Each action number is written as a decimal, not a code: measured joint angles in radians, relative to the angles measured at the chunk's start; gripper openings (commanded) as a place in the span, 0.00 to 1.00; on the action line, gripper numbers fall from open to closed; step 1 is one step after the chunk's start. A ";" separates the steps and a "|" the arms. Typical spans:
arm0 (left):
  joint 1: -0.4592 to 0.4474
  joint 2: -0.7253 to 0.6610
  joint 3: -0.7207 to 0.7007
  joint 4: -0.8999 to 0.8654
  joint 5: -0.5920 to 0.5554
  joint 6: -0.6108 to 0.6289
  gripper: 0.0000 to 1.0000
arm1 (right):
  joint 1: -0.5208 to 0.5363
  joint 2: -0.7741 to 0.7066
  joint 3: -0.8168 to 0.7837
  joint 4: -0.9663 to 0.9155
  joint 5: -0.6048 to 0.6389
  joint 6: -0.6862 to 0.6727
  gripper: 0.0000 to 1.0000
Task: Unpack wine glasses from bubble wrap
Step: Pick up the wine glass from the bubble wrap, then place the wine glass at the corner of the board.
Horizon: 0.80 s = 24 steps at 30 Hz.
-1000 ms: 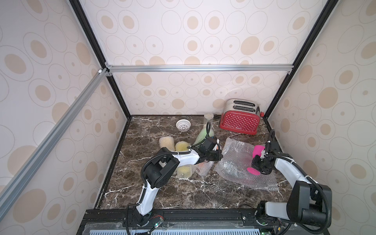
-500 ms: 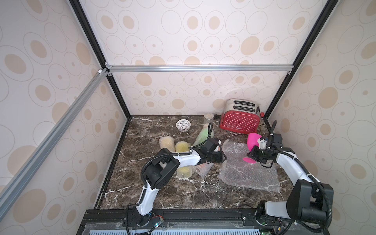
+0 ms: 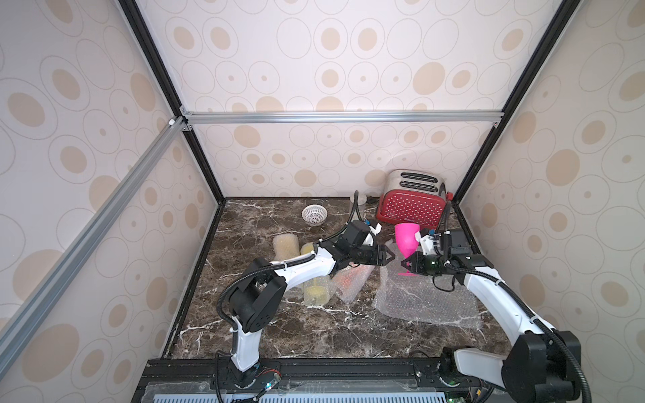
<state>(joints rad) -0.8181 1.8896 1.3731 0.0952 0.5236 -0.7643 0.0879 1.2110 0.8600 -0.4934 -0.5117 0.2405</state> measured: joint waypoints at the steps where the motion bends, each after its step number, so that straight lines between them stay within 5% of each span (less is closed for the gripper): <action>1: 0.005 -0.012 -0.022 0.044 0.032 -0.016 0.62 | 0.014 -0.008 -0.010 0.013 -0.011 0.000 0.04; 12: 0.074 -0.101 -0.127 0.203 0.151 -0.125 0.62 | 0.127 -0.059 -0.086 0.103 -0.018 -0.019 0.05; 24: 0.246 -0.164 -0.004 -0.060 0.174 -0.034 0.61 | 0.367 -0.104 -0.178 0.237 0.179 -0.139 0.05</action>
<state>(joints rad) -0.5724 1.7260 1.3689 0.0349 0.6971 -0.7986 0.4545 1.1069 0.6819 -0.2569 -0.3332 0.1017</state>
